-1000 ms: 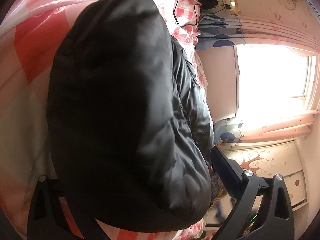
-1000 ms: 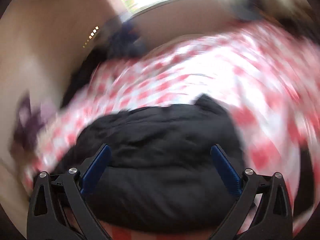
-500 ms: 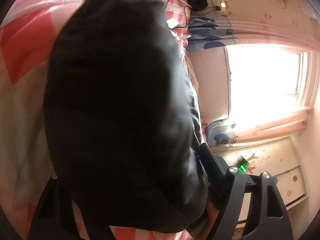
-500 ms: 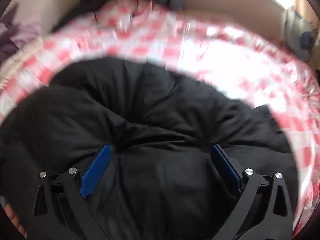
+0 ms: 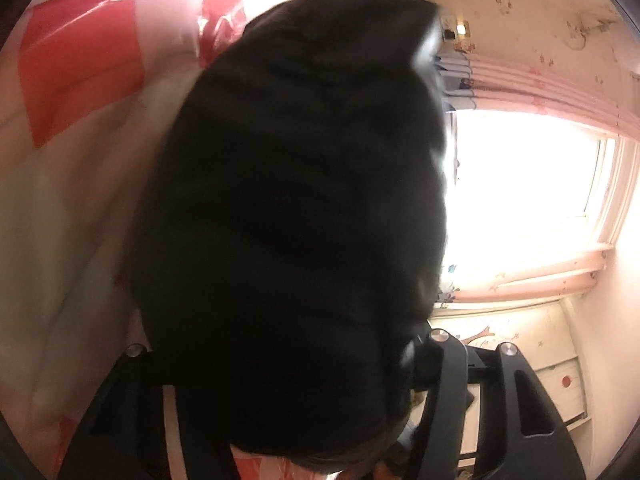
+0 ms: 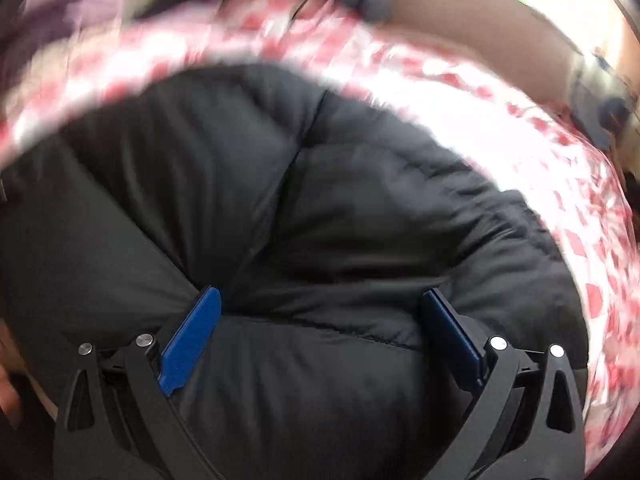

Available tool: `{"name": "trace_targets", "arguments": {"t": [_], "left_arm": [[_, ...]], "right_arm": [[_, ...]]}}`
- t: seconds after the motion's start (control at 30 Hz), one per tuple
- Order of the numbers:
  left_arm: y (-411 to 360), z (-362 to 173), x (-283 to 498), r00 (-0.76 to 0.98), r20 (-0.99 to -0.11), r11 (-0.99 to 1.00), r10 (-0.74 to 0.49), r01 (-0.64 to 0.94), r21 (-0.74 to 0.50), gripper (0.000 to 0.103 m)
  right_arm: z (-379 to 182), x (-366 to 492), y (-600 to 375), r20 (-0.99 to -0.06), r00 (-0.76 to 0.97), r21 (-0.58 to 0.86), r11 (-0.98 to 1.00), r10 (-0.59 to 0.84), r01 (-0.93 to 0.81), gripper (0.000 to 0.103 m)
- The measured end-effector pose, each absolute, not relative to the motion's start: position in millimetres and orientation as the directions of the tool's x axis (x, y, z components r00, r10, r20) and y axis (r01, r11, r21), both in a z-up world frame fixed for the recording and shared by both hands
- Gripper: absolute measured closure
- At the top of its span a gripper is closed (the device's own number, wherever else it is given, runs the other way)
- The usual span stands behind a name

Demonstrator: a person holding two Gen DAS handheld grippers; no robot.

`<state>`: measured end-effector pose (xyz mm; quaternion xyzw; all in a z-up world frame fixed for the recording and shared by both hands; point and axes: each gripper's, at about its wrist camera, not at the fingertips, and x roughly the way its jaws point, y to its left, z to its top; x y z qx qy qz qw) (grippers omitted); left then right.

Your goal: Fold large clothes

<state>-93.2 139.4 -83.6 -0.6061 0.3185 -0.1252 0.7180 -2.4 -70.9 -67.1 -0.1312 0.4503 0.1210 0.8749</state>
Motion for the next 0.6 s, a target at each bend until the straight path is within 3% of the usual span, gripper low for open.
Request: {"name": "trace_targets", "arguments": {"t": [0.13, 0.23, 0.33, 0.43, 0.5, 0.6], "left_arm": [[143.9, -84.8, -94.3, 0.769, -0.299, 0.213, -0.565, -0.214, -0.953, 0.049], [142.8, -85.3, -95.0, 0.768, -0.299, 0.212, -0.566, -0.215, -0.953, 0.049], [140.7, -81.4, -93.5, 0.765, -0.315, 0.237, -0.561, -0.216, -0.947, 0.049], [143.5, -83.9, -92.9, 0.766, -0.308, 0.209, -0.564, -0.228, -0.951, 0.049], [142.0, -82.2, -90.6, 0.768, -0.306, 0.214, -0.562, -0.222, -0.951, 0.049], [128.9, -63.3, -87.6, 0.770, -0.336, 0.338, -0.543, -0.166, -0.926, 0.057]], "right_arm": [[-39.9, -12.8, -83.7, -0.770, 0.627, -0.074, 0.960, 0.117, -0.270, 0.006], [-62.6, -5.9, -66.6, -0.829, 0.555, -0.133, 0.938, 0.072, -0.321, 0.006], [-71.9, -4.3, -62.4, -0.830, 0.555, -0.158, 0.930, 0.056, -0.331, 0.006], [-55.6, -15.1, -63.3, -0.773, 0.629, -0.145, 0.941, 0.085, -0.305, 0.006], [-69.7, -12.9, -54.5, -0.802, 0.593, -0.170, 0.925, 0.070, -0.339, 0.006], [-89.1, -5.7, -47.4, -0.813, 0.580, -0.188, 0.917, 0.056, -0.352, 0.006]]}}
